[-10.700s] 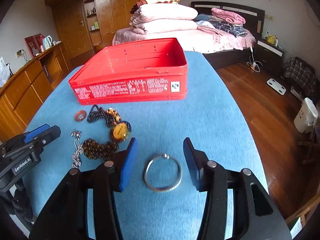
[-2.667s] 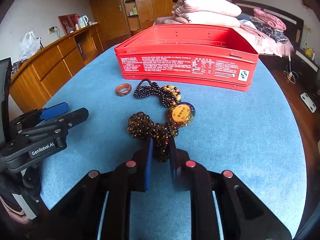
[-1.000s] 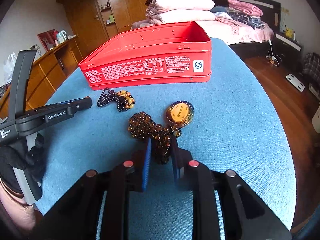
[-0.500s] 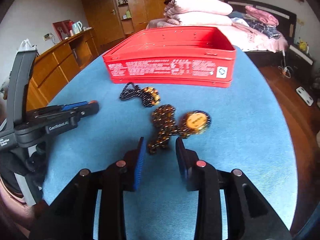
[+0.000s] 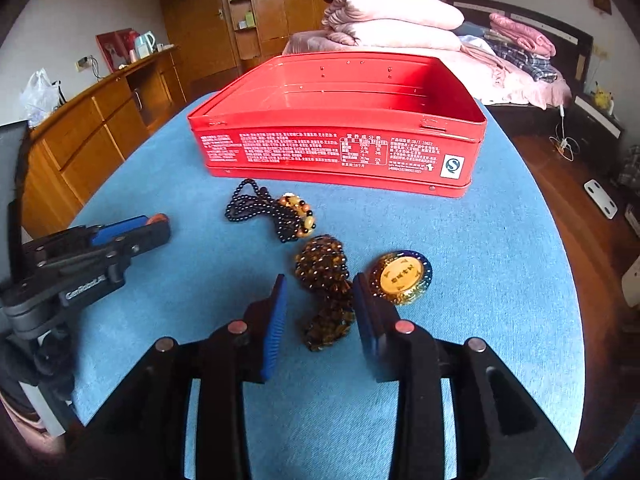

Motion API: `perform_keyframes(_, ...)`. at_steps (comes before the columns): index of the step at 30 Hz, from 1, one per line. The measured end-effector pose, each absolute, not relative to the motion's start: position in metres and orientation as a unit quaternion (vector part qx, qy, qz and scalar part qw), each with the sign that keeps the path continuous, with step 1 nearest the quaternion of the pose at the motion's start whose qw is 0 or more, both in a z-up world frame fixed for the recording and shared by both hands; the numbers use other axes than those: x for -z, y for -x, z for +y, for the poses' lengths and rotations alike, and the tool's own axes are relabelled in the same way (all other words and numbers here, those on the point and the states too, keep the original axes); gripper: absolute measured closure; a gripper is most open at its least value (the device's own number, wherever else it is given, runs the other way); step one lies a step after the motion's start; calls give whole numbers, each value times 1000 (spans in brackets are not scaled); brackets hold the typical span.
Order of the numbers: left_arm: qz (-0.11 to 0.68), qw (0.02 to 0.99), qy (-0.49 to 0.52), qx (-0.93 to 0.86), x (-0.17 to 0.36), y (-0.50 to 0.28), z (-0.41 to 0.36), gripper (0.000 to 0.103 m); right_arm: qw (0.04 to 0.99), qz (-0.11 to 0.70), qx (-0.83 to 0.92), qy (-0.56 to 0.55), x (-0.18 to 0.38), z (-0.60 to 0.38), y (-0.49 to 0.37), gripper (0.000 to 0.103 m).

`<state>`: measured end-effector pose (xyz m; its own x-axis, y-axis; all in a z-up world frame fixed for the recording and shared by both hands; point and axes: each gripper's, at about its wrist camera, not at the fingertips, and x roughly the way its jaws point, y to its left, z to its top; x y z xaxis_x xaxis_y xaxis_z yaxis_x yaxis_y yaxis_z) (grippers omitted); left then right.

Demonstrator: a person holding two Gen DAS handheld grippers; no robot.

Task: Organize jewelry
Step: 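Lift the amber bead necklace with the right tool while the left tool holds the ring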

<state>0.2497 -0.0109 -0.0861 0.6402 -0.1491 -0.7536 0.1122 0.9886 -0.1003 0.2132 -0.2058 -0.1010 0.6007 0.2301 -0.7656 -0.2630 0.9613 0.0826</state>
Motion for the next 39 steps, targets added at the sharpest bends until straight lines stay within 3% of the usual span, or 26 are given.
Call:
perform_keyframes(4,420,904,24,79,88,-250,-11,74,890,427,-150,63,104,-191,-216,50)
perform_keyframes(6,420,904,23,81,88,-249,-12,74,890,422,-143,96,107,-183,-212,49)
perform_keyframes(13,422,902,25,86,90,-246,-12,74,894,418,-137,87,112,-187,-225,50)
perform_keyframes(19,421,903,29,85,87,-245,-11,74,896,423,-128,44,110,-203,-230,73)
perform_keyframes(25,415,905,25,90,82,-241,-11,74,897,425,-119,17,104,-209,-226,85)
perform_keyframes(39,418,904,19,92,82,-240,-16,74,890,431,-138,50,106,-199,-223,72)
